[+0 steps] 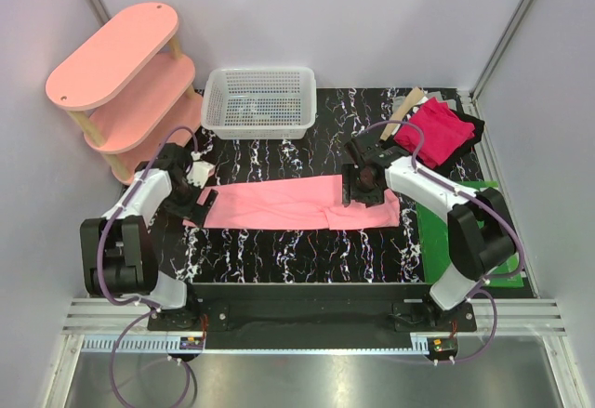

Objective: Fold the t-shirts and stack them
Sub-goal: Fold the tshirt

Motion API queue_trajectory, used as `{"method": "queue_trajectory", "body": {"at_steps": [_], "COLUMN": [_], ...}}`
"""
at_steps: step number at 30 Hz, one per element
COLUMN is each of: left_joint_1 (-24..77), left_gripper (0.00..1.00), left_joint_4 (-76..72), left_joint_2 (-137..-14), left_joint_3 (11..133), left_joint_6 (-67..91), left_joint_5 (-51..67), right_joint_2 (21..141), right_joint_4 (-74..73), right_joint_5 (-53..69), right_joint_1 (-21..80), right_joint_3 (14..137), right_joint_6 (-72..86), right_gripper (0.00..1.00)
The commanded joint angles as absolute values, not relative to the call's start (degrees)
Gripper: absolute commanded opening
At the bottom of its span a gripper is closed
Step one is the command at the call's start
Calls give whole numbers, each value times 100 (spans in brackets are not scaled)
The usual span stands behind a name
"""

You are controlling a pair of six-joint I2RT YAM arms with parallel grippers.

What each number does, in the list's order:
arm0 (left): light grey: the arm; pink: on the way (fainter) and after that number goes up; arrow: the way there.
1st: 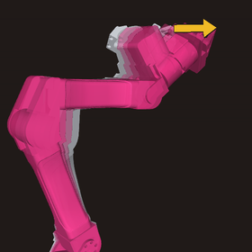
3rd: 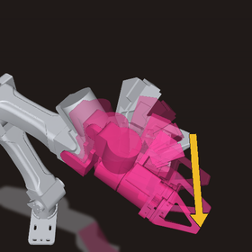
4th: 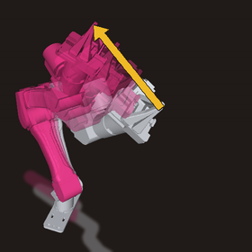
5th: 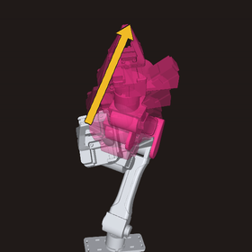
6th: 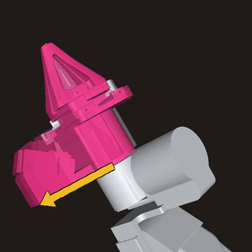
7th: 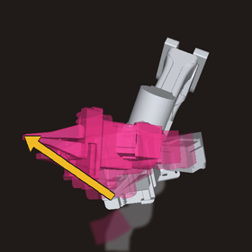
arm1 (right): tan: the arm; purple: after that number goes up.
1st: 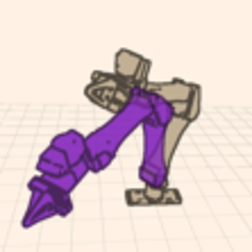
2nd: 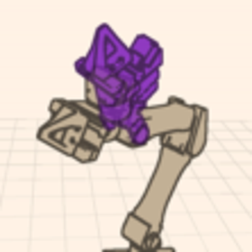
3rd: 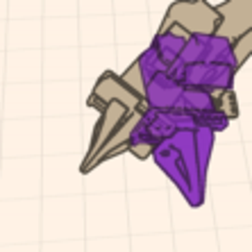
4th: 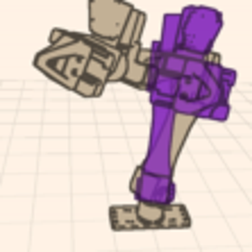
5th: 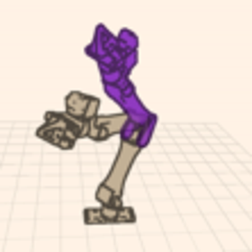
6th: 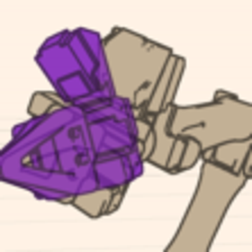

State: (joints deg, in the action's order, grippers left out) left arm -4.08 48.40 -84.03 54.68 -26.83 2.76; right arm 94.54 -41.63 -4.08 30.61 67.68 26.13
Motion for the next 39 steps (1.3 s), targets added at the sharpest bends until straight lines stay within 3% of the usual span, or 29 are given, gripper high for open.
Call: {"method": "queue_trajectory", "body": {"at_steps": [1,3,4,5,6,9,25,39], "left_joint_1": [-404,-413,-404,-396,-404,-404,-404,-422], "left_gripper": [99,97,91,79,53,28,32,36], "left_joint_4": [4614,4623,4614,4614,4623,4623,4623,4298], "left_joint_2": [-8358,-8420,-8481,-8508,-8534,-8639,-8982,-9149], "left_joint_3": [5475,5502,5519,5537,5546,5599,6170,5757], "left_joint_6": [-2409,-2356,-2338,-2329,-2303,-2233,-2127,-2118], "left_joint_5": [281,290,351,369,387,404,343,97], "right_joint_2": [9571,9641,9676,9712,9729,9747,9580,9501], "right_joint_4": [-3982,-3947,-3946,-3929,-3911,-3859,-3700,-3683], "right_joint_5": [-624,-633,-633,-624,-589,-519,-352,-343], "right_joint_1": [3120,3111,3120,3120,3120,3120,3120,3120], "right_joint_3": [7040,7084,7093,7110,7119,7084,6759,6662], "right_joint_6": [2426,2435,2426,2434,2426,2443,2461,2531], "right_gripper": [62,60,59,59,59,58,55,52]}}
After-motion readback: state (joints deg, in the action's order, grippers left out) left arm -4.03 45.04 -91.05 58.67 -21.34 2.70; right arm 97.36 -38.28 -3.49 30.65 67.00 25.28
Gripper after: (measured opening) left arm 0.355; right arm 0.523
